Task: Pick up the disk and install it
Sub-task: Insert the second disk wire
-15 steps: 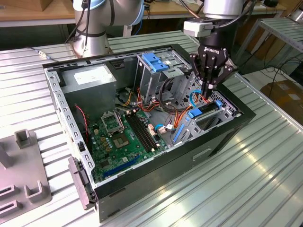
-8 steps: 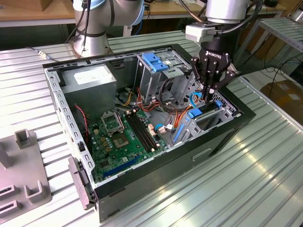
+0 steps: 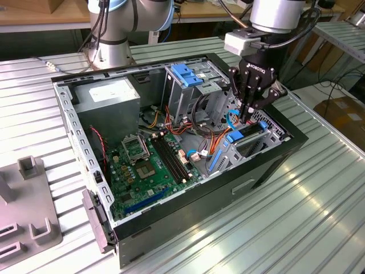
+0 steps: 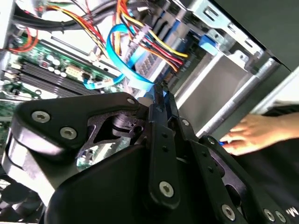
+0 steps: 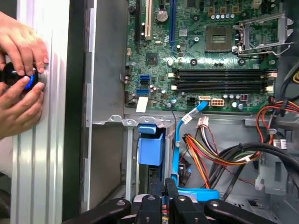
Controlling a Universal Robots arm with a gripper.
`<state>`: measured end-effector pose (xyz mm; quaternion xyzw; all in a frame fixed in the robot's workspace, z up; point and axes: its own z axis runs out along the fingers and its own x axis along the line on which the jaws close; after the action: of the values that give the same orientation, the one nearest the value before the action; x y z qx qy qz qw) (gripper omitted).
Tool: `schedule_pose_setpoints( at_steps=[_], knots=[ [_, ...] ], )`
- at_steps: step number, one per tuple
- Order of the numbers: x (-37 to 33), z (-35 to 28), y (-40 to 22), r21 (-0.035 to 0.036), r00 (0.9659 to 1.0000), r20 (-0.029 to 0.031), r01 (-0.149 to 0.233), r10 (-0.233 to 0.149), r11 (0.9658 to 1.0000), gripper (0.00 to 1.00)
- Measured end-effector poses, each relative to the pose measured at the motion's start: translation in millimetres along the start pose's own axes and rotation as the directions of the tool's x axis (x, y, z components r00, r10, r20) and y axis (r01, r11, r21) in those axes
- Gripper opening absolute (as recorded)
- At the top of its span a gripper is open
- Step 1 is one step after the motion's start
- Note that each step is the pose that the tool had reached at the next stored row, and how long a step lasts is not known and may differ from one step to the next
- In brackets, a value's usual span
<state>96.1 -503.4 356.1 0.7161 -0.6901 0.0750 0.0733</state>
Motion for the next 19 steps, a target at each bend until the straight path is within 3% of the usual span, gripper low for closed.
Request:
schedule_pose_setpoints(
  at_steps=[2, 4, 6, 8, 9, 10, 11, 12, 18, 19],
  knots=[
    [1.5, 0.3, 0.8, 0.0063, 1.0, 0.0053, 0.0, 0.0, 1.0, 0.16],
    [2.2, 0.5, 2.7, 0.0141, 1.0, 0.0051, 0.0, 0.0, 0.9999, 0.16],
    [2.5, 0.6, 7.8, 0.027, 1.0, 0.0047, -0.003, 0.003, 0.9996, 0.16],
    [3.1, 0.7, 11.4, 0.0507, 1.0, 0.0039, -0.007, 0.007, 0.9987, 0.16],
    [3.4, 0.8, 12.8, 0.0681, 0.9999, 0.0034, -0.011, 0.011, 0.9976, 0.16],
    [3.8, 0.9, 13.8, 0.0803, 0.9999, 0.0031, -0.013, 0.013, 0.9967, 0.16],
    [4.3, 1.0, 14.4, 0.0858, 0.9999, 0.003, -0.014, 0.014, 0.9962, 0.16],
    [5.6, 1.6, 15.1, 0.0909, 0.9999, 0.0028, -0.015, 0.015, 0.9957, 0.16],
    [10.9, 7.4, 15.5, 0.0956, 0.9999, 0.004, -0.016, 0.016, 0.9953, 0.16],
    [11.2, 8.3, 15.5, 0.0994, 0.9999, 0.0047, -0.017, 0.016, 0.9949, 0.16]
  ],
)
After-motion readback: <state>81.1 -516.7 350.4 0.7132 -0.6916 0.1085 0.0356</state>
